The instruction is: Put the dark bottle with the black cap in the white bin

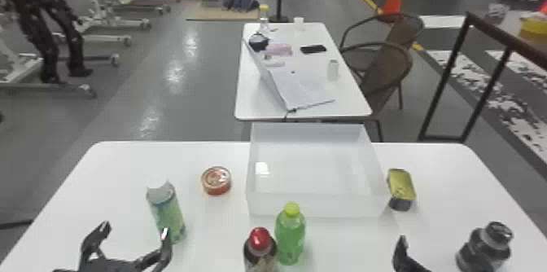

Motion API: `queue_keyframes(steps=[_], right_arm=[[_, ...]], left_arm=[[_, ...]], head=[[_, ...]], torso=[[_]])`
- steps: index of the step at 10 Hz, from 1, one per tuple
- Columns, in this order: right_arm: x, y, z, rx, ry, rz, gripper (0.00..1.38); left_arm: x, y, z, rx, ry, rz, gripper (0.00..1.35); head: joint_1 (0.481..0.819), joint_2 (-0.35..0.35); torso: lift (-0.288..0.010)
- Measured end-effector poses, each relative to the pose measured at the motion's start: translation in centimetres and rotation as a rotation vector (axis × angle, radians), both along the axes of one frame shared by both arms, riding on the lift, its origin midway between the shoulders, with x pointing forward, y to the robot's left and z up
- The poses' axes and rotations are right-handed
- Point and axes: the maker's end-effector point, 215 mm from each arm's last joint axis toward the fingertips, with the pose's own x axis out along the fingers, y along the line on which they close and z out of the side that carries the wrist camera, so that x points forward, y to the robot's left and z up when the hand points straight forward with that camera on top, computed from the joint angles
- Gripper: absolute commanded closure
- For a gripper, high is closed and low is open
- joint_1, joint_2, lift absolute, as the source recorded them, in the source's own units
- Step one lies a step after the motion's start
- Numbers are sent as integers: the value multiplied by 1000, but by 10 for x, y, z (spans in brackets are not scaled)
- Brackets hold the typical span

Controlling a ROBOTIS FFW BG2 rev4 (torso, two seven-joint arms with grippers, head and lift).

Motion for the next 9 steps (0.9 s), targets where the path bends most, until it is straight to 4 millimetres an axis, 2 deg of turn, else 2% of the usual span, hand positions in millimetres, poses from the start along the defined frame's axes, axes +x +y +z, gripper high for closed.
queue_keyframes(steps=[7,9], right_arm=[[0,-1,-1,9,2,-6,179],[10,-8,12,21,-8,-27,183]], left_arm=[[0,0,0,-1,1,2,167],[0,0,-1,-1,2,0,167]], head=[[549,0],[549,0]], torso=[[-100],[-100]])
